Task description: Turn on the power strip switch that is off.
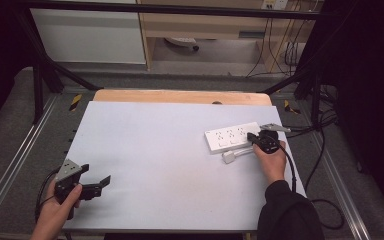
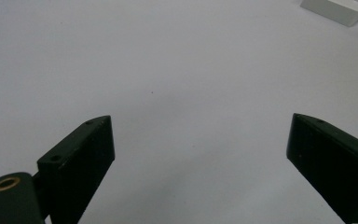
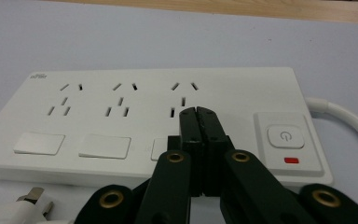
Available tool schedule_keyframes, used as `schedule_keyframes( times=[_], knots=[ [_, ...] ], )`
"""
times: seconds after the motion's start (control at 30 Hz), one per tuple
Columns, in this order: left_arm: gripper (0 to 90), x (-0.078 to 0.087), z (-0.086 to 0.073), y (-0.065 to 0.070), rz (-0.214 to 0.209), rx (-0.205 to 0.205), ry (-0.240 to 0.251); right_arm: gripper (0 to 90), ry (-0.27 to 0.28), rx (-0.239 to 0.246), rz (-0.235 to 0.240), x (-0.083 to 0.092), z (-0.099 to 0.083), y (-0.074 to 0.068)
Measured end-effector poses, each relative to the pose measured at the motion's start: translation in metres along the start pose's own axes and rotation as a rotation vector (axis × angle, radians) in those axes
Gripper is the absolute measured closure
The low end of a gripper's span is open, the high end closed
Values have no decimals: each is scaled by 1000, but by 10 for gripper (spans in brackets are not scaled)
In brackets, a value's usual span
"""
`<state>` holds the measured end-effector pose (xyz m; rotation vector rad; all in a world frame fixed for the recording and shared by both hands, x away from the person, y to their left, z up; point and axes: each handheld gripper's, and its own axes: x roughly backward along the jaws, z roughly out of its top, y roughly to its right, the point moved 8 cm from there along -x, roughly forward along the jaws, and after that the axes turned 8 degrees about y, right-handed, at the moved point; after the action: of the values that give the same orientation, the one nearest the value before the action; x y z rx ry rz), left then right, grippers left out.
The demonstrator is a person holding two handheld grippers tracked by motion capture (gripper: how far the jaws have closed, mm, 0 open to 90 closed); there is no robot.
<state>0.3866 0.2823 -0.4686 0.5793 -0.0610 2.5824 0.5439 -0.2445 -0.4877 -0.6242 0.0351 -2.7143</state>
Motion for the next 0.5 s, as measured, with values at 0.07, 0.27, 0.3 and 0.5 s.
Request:
schedule_keyframes(
  times=[0.07, 0.27, 0.3, 0.5],
  knots=[
    [77, 0, 0, 0, 0, 0, 0, 900, -1, 0, 2, 0, 0, 0],
    [77, 0, 0, -1, 3, 2, 0, 900, -7, -7, -5, 0, -2, 1],
    [78, 0, 0, -1, 3, 2, 0, 900, -7, -7, -5, 0, -2, 1],
    [77, 0, 0, -1, 3, 2, -1, 900, 0, -28, 0, 0, -2, 2]
  ],
)
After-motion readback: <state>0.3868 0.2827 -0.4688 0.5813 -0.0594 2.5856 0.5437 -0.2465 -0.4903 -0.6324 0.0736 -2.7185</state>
